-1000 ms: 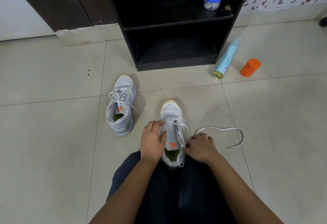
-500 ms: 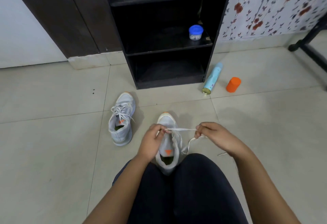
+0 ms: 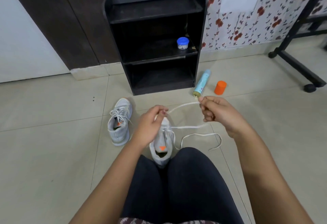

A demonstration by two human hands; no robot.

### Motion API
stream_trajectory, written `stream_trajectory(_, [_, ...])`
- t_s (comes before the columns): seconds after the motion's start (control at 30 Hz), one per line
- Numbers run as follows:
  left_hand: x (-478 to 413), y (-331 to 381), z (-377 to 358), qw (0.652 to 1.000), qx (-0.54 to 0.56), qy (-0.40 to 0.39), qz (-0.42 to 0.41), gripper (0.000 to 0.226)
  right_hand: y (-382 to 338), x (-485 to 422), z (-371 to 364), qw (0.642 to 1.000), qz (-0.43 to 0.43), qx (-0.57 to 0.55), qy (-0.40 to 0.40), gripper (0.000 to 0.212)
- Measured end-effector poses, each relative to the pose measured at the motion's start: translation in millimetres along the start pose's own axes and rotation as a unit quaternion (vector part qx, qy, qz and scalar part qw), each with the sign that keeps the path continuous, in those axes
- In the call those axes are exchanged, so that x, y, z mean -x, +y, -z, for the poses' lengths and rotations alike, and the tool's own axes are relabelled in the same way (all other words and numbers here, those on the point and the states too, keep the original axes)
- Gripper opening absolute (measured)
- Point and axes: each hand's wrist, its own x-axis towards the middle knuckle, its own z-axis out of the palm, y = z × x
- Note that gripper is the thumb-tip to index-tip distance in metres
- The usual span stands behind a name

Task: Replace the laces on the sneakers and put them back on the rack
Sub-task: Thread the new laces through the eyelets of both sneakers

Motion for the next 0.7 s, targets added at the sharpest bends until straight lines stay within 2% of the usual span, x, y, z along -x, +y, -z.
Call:
stream_trajectory(0.1, [13, 40, -8, 0.992, 0.022, -0.086, -0.084, 0.026, -2, 9, -14, 0.999, 0.015, 0.038, -0.028, 0.034])
stream_trajectory(0.17, [17, 57, -11, 0.988, 0.003, -0.093, -0.122, 0.018, -8, 12, -20, 0.999, 0.027, 0.041, -0.022, 0.035])
stream_trajectory(0.23, [16, 56, -1, 0.993, 0.016, -0.041, -0.105, 0.021, -14, 14, -11, 0.999, 0.032, 0.029, 0.0, 0.034])
stream_trajectory(0.33, [17, 29, 25, 0.998, 0.017, 0.054, -0.015, 0.024, -9, 23, 16, 0.999, 0.025, 0.023, 0.028, 0.033])
stream_trajectory(0.4, [25, 22, 29, 1.0, -0.014, 0.027, 0.0, 0.018, 1, 29, 20, 0.998, 0.018, 0.044, 0.027, 0.032])
stream_trajectory(0.5, [37, 37, 4, 0.994, -0.042, -0.062, -0.077, 0.028, 11, 31, -7, 0.998, 0.014, 0.058, -0.028, 0.031])
stream_trajectory(0.53, [41, 42, -6, 0.992, -0.039, -0.078, -0.094, 0.023, 14, 31, -17, 0.996, 0.022, 0.077, -0.031, 0.031])
stream_trajectory(0.57, [44, 43, -13, 0.99, -0.045, -0.083, -0.104, 0.019, 16, 31, -22, 0.993, 0.036, 0.114, -0.016, 0.03])
stream_trajectory(0.63, [49, 36, -18, 0.992, -0.053, -0.06, -0.096, 0.027, 20, 30, -23, 0.978, 0.061, 0.194, 0.051, 0.022])
stream_trajectory(0.7, [55, 24, -18, 0.997, -0.026, -0.045, -0.059, 0.026, 24, 30, -19, 0.981, 0.061, 0.162, 0.082, 0.011])
